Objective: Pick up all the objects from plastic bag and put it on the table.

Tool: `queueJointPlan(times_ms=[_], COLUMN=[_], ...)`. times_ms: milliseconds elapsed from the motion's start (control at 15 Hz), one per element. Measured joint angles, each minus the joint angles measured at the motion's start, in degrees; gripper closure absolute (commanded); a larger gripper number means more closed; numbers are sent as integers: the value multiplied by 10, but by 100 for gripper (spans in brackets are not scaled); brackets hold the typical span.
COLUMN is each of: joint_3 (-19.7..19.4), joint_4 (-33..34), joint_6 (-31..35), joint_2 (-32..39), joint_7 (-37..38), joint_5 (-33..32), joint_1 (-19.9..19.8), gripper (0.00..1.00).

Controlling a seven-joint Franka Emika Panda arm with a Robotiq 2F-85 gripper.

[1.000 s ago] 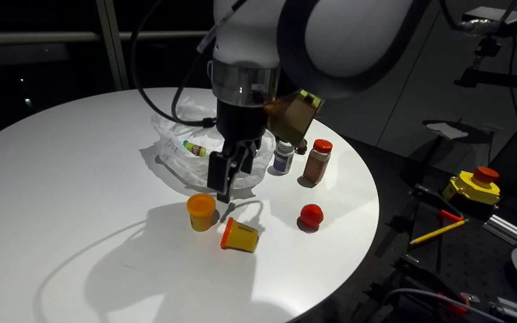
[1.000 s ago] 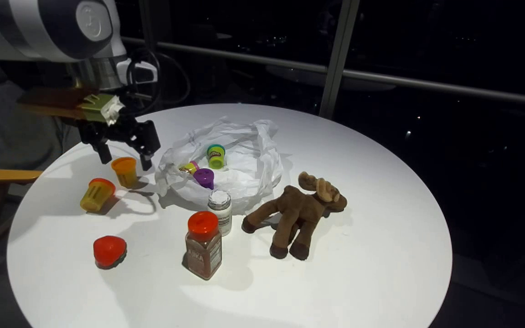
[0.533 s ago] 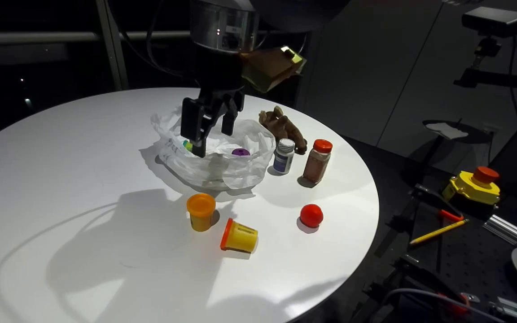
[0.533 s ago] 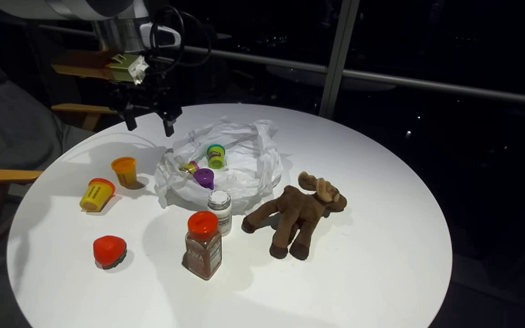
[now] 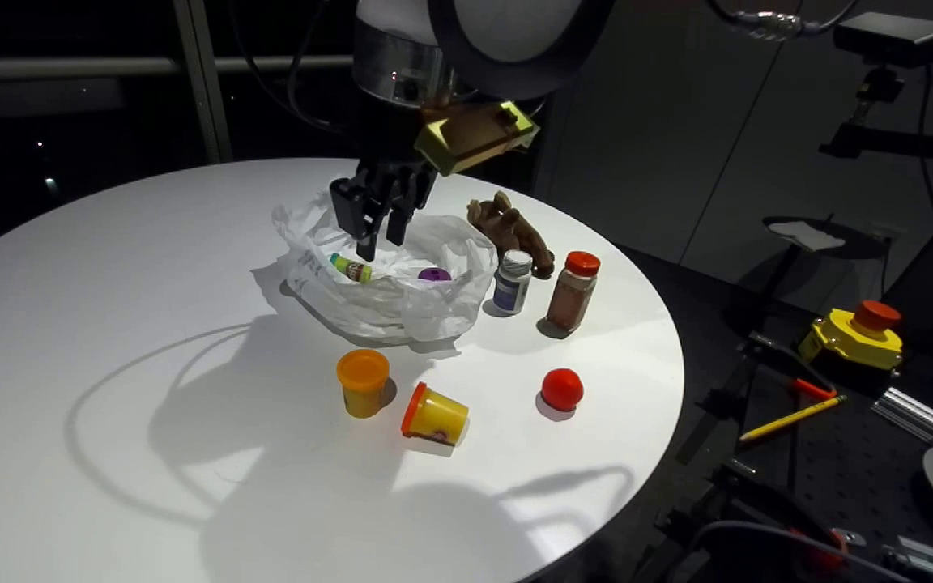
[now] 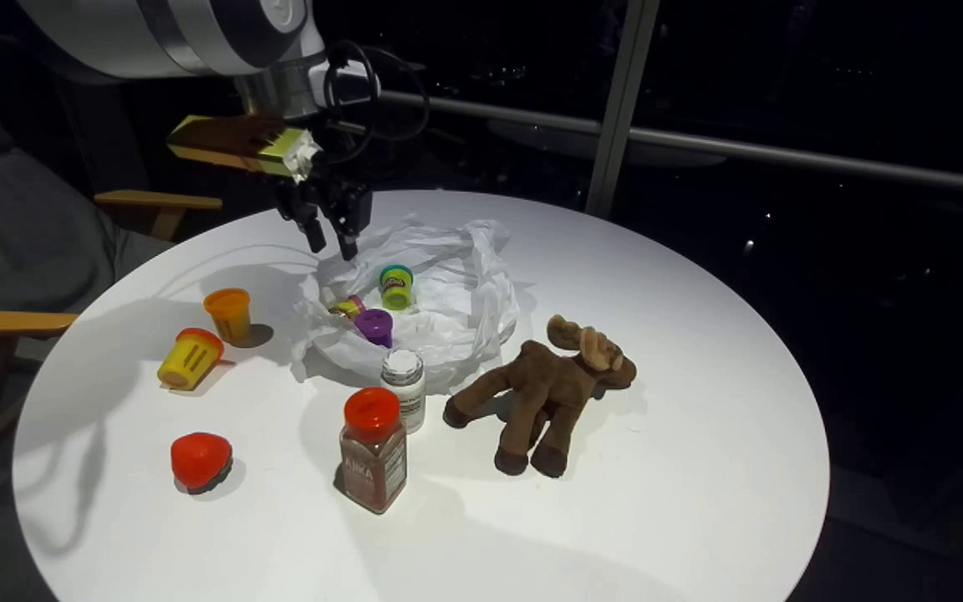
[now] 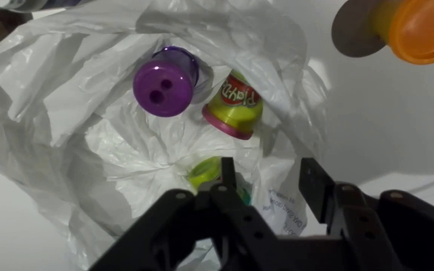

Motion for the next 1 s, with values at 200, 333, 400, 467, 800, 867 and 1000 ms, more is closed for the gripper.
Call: queueJointPlan(times_ms=[200,333,400,467,800,867,1000], joint_3=[-36,-49,-52,-52,-21,-9,14], joint_4=[1,-2,-5,-10,-49,-59,-77], joint_6=[13,12,12,12,11,10,8], joint_2=[7,10,10,10,-7,-13,-25], joint_7=[35,44,45,45,25,13,-10], joint_5=[-24,-30,-30,-30,5,18,45], joint_1=[15,19,20,20,6,0,-13], gripper=[91,91,89,89,87,88,89])
